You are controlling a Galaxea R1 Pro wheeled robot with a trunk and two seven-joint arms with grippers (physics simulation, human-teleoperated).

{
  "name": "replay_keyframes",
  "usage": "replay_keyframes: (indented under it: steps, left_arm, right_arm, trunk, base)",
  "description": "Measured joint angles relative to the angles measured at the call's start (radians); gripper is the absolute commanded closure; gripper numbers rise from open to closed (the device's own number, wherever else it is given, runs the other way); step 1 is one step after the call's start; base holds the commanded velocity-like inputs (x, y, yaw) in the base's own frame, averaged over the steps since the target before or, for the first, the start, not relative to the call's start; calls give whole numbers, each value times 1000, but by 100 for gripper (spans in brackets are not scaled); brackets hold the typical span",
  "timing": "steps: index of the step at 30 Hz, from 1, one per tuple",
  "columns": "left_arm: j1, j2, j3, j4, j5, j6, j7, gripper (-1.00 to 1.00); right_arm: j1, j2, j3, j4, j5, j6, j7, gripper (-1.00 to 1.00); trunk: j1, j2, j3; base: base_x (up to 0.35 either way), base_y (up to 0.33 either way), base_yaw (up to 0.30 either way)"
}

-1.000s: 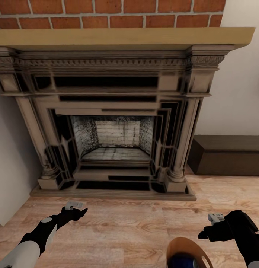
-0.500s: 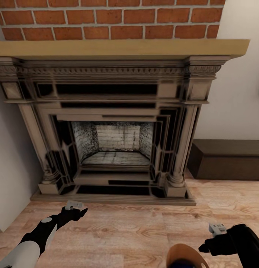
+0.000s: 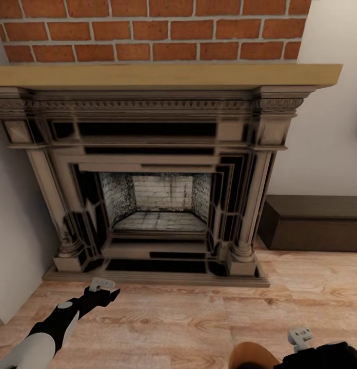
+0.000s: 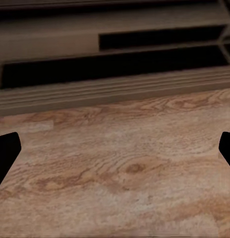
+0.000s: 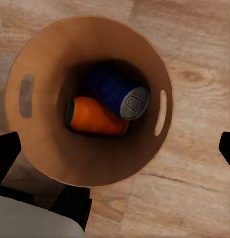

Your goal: Put the three can of soda from the living room inside the tash can in the kitchen.

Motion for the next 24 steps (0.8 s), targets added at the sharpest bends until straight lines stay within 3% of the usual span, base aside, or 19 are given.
replay_keyframes:
  steps: [4,7,15,19,21,24]
  left_arm:
    - [0,0,-16,23,0,0,29,-100]
    - [0,0,-49,39,-2,6,57,-100]
    - [10,1,-67,185,-2,8,139,-100]
    - [98,1,-70,224,1,-2,160,-100]
    - [128,3,-68,230,5,-12,162,-100]
    - [220,10,-65,242,10,-42,166,-100]
  right_arm:
    - [19,27,-51,1,-1,-82,-57,-100]
    - [40,58,-139,4,-1,-190,-98,-100]
    - [115,67,-250,24,-2,-364,-110,-100]
    - [129,65,-343,67,0,-461,-107,-100]
    - [131,63,-362,90,1,-488,-107,-100]
    - [136,57,-397,172,4,-577,-115,-100]
  trunk:
    - [-15,28,13]
    - [-27,49,22]
    - [-57,105,47]
    - [-73,133,59]
    - [-80,147,66]
    - [-92,168,75]
  base:
    - [0,0,0]
    - [0,0,0]
    - [0,0,0]
    - [0,0,0]
    - [0,0,0]
    - [0,0,0]
